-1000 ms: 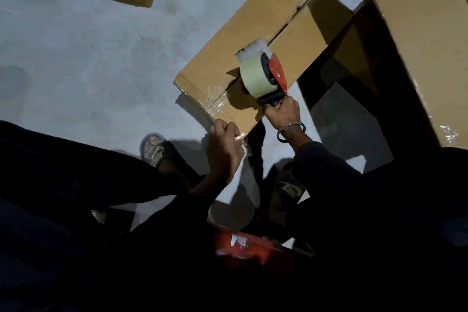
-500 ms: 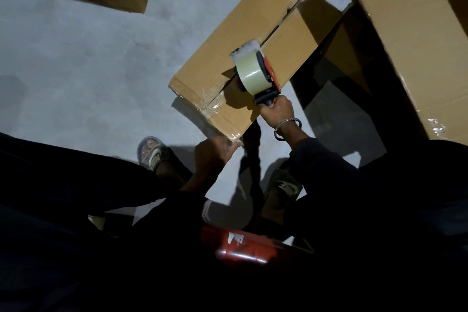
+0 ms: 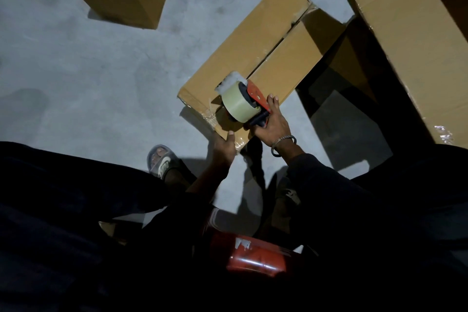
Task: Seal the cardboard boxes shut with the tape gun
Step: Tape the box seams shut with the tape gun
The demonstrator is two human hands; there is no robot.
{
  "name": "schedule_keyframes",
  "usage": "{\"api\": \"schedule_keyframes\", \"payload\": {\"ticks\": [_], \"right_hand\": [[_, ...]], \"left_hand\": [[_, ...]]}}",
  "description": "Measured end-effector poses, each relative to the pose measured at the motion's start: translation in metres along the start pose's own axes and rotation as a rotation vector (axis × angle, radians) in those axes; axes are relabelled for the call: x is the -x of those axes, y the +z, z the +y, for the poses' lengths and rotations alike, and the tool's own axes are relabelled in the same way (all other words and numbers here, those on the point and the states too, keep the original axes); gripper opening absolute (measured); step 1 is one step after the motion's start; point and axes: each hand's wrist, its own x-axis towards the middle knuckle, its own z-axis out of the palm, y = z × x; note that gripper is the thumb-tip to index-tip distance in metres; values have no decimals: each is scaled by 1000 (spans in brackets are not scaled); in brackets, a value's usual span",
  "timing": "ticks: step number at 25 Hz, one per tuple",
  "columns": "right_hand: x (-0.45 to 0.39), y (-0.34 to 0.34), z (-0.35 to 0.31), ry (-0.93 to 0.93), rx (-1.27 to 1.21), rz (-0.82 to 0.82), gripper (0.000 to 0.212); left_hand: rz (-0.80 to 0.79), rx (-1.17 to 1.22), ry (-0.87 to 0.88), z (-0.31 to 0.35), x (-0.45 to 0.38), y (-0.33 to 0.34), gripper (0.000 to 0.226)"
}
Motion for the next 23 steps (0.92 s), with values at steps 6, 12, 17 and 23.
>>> {"api": "schedule_keyframes", "payload": {"ticks": [6, 12, 17, 23], "right_hand": [[17, 42, -25, -29, -28, -64, 112], [48, 117, -75, -116, -239, -44, 95], [61, 175, -104, -104, -391, -162, 54], [36, 91, -99, 116, -612, -216, 33]], "left_hand": [[177, -48, 107, 7, 10, -41, 51], [118, 103, 96, 17, -26, -142, 57], [202, -238, 203, 48, -56, -222, 47], [317, -627, 155, 69, -68, -227, 54]]}}
